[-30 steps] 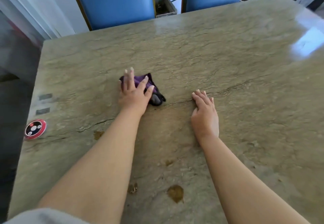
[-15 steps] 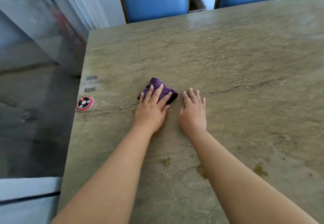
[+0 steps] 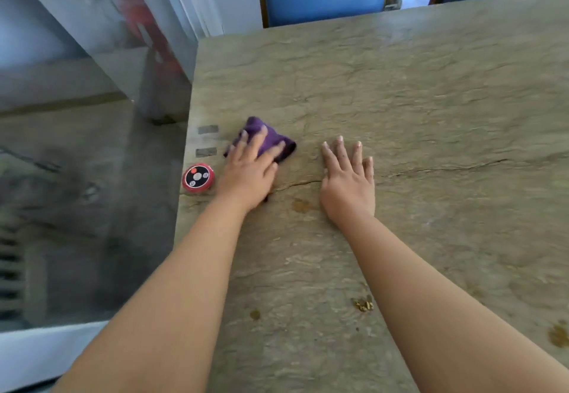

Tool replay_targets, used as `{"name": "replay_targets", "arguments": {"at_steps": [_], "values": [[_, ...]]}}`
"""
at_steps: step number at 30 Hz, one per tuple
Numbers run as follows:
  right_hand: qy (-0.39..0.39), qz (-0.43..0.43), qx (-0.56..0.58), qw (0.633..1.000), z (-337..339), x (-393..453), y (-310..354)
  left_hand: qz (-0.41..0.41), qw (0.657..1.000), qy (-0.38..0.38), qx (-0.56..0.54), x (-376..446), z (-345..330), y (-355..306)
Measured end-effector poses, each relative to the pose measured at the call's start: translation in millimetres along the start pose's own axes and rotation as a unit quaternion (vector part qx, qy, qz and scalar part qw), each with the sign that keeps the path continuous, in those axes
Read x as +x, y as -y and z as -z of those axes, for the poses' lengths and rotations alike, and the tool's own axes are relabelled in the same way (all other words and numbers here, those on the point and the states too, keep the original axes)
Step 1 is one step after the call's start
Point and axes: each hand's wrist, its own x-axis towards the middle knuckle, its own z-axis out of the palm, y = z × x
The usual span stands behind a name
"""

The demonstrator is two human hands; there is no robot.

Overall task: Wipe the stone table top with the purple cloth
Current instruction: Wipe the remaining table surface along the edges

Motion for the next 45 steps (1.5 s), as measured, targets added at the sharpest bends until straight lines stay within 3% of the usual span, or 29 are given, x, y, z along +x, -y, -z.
{"name": "replay_targets", "arguments": {"at_steps": [3,6,9,12,14,19,21,23,26,29,31,35,37,39,42,45], "values": [[-0.010,-0.001,-0.005,1.000,-1,-1,-1,0.082,0.997,-0.001,0.001,16,7,12],[-0.007,-0.005,-0.007,1.000,0,-2,3,0.092,0.995,-0.037,-0.016,-16,4,-6],[0.012,0.011,0.021,1.000,8,-2,-2,0.054,0.995,-0.066,-0.043,-91,-9,-42],[0.037,0.046,0.090,0.994,19,-8,-14,-0.034,0.997,-0.021,-0.063,-150,-18,-70],[0.043,0.063,0.137,0.988,25,-23,-24,-0.047,0.997,-0.008,-0.064,-147,-16,-64],[0.065,0.042,0.197,0.977,39,-62,-53,0.128,0.991,-0.005,-0.033,-55,-8,-50],[0.074,0.022,0.192,0.978,45,-67,-63,0.145,0.989,0.006,-0.028,-27,-9,-75],[0.066,-0.009,0.154,0.986,50,-69,-74,0.089,0.995,0.011,-0.043,-26,-17,-113],[0.041,-0.084,0.066,0.993,55,-76,-95,-0.083,0.995,0.017,-0.054,-79,-35,-167],[0.048,-0.102,0.062,0.992,57,-84,-114,-0.183,0.981,0.032,-0.054,-116,-36,-160],[0.066,-0.077,0.075,0.992,58,-87,-122,-0.166,0.984,0.023,-0.052,-98,-29,-134],[0.097,-0.052,0.105,0.988,63,-83,-130,0.018,0.999,0.014,-0.025,-20,-17,-118],[0.095,-0.046,0.117,0.988,65,-82,-132,0.066,0.997,0.030,-0.023,9,-18,-141],[0.085,-0.047,0.127,0.987,63,-81,-134,0.039,0.998,0.038,-0.036,19,-23,-172],[0.079,-0.049,0.149,0.984,64,-80,-135,-0.087,0.994,0.043,-0.047,-11,-36,-214],[0.073,-0.073,0.250,0.963,75,-84,-134,-0.166,0.983,0.054,-0.052,-64,-41,-216]]}}
